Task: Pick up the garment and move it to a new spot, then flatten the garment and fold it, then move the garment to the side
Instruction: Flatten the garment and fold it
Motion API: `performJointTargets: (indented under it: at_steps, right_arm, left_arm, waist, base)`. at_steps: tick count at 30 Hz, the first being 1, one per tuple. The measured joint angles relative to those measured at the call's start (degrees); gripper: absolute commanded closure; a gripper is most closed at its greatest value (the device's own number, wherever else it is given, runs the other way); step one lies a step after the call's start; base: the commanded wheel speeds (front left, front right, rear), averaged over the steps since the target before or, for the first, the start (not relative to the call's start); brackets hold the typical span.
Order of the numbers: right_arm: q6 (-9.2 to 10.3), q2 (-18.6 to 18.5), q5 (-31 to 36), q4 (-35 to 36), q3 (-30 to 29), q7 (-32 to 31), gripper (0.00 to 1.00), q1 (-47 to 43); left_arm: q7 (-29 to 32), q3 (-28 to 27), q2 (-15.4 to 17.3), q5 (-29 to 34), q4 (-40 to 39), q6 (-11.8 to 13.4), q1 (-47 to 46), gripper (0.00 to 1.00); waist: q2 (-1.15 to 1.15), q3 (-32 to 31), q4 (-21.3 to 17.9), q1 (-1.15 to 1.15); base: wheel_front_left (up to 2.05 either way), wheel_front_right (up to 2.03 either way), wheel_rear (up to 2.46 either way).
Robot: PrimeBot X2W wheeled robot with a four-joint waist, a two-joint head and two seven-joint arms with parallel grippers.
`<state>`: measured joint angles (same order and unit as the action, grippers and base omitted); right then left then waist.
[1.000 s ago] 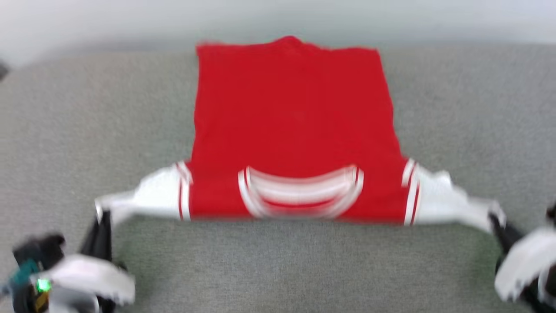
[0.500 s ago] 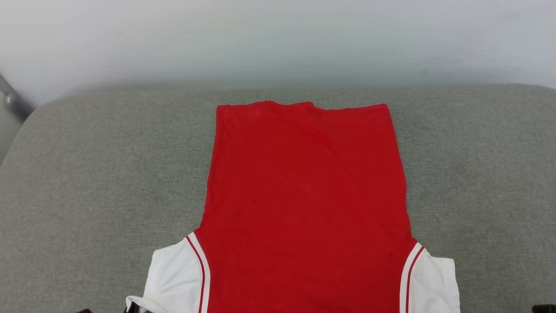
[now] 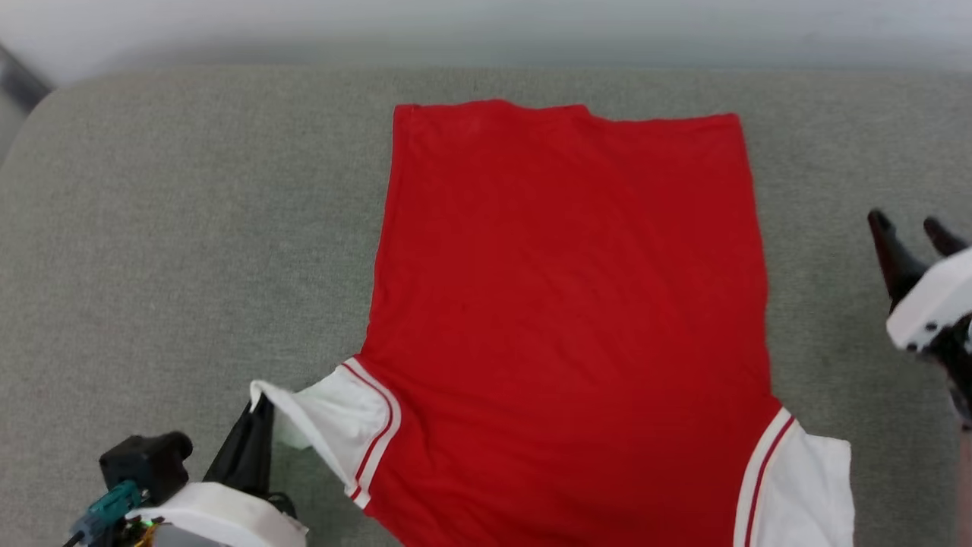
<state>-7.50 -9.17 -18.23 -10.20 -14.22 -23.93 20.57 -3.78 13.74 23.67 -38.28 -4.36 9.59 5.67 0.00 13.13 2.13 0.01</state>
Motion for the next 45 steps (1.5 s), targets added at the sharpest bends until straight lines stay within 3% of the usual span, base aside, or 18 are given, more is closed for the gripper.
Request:
performJointTargets:
  at_steps: [4, 12, 15, 24, 25, 26, 27, 31, 37, 45]
  right_arm:
    - [0.00, -2.57, 1.58, -6.79, 0.04, -4.12, 0.00, 12.38]
    - [-0.01, -5.77, 7.49, -17.20, 0.15, -18.11, 0.00, 30.40]
    - [0.00, -5.87, 11.12, -19.79, -1.40, -23.83, 0.00, 35.20]
    - [-0.02, -5.23, 15.41, -21.95, -6.32, -32.98, 0.00, 39.66]
    - [-0.03, -5.16, 15.69, -21.85, -6.75, -34.11, 0.59, 40.02]
    - [-0.03, -4.92, 15.74, -21.67, -7.23, -34.89, 0.92, 40.25]
    - [-0.02, -4.68, 15.84, -21.34, -7.39, -35.37, 1.00, 40.25]
    - [0.00, -3.92, 15.61, -20.09, -6.00, -36.42, 1.00, 39.41]
    - [-0.01, -6.16, 13.83, -17.24, -0.03, -35.33, 1.00, 36.45]
    - [-0.01, -13.99, 9.02, -7.55, 7.97, -36.78, 1.00, 26.92]
  left_arm:
    - [-0.66, 1.38, -0.55, 0.86, -2.68, -1.56, -4.41, 1.00]
    - [-2.72, 3.81, -1.89, 3.20, -5.98, -3.52, -10.88, 1.00]
    - [-3.19, 4.91, -2.58, 3.66, -7.24, -4.04, -12.26, 1.00]
    - [-4.01, 6.33, -3.76, 3.50, -6.79, -5.08, -13.31, 1.00]
    - [-4.05, 6.32, -3.78, 3.32, -6.54, -5.14, -13.32, 1.00]
    - [-4.11, 6.30, -3.75, 3.27, -6.28, -5.16, -13.32, 1.00]
    - [-4.12, 6.30, -3.53, 3.48, -5.90, -5.14, -13.35, 1.00]
    - [-4.13, 6.30, -3.07, 3.77, -4.49, -5.13, -13.77, 1.00]
    - [-3.86, 5.95, -2.76, 3.24, -2.25, -4.39, -12.41, 1.00]
    - [-1.80, 4.74, -1.13, 2.04, 0.20, -1.93, -7.64, 1.00]
  waist:
    - [0.00, 4.56, 2.18, 0.01]
    - [0.00, 12.43, 8.78, 0.01]
    - [0.00, 15.85, 11.58, 0.01]
    - [0.00, 20.56, 14.48, 0.00]
    - [0.00, 20.72, 14.56, 0.00]
    - [0.00, 20.78, 14.53, 0.00]
    - [0.00, 20.77, 14.48, 0.00]
    - [0.00, 19.96, 14.16, 0.00]
    - [0.00, 16.76, 13.04, 0.00]
    - [0.00, 9.13, 10.15, 0.00]
  base:
    - [0.00, 0.00, 0.00]
    - [0.00, 0.00, 0.00]
    - [0.00, 0.00, 0.00]
    - [0.00, 0.00, 0.00]
    - [0.00, 0.00, 0.00]
    - [0.00, 0.00, 0.00]
    - [0.00, 0.00, 0.00]
    - [0.00, 0.00, 0.00]
    - [0.00, 0.00, 0.00]
    - [0.00, 0.00, 0.00]
